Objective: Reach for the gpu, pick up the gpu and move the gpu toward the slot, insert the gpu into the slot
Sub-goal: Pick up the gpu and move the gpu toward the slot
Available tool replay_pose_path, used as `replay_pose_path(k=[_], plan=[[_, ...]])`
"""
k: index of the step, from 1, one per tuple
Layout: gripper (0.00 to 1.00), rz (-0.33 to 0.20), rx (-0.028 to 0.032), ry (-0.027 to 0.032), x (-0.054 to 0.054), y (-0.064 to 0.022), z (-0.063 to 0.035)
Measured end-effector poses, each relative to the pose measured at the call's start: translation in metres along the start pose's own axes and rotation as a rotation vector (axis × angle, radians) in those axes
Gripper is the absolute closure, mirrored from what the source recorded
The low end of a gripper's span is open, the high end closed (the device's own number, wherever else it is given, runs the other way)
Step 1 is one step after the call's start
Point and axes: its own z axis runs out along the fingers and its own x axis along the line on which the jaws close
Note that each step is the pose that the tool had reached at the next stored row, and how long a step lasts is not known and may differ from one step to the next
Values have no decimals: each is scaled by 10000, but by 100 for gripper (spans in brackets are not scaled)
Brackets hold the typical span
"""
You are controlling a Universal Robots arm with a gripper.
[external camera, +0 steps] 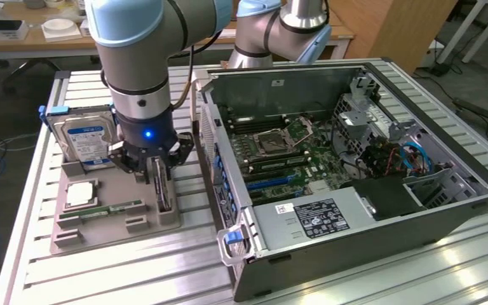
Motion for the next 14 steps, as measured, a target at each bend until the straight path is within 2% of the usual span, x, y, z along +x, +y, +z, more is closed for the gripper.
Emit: replay_pose_path(k=[1,2,4,5,14], plan=[[57,-1,0,0,0,0,0],[64,0,-1,-1,-1,0,0],[64,-1,-1,-1,-1,0,0],[70,0,-1,-1,-1,0,1],[70,-1,14,-1,-6,0,6]])
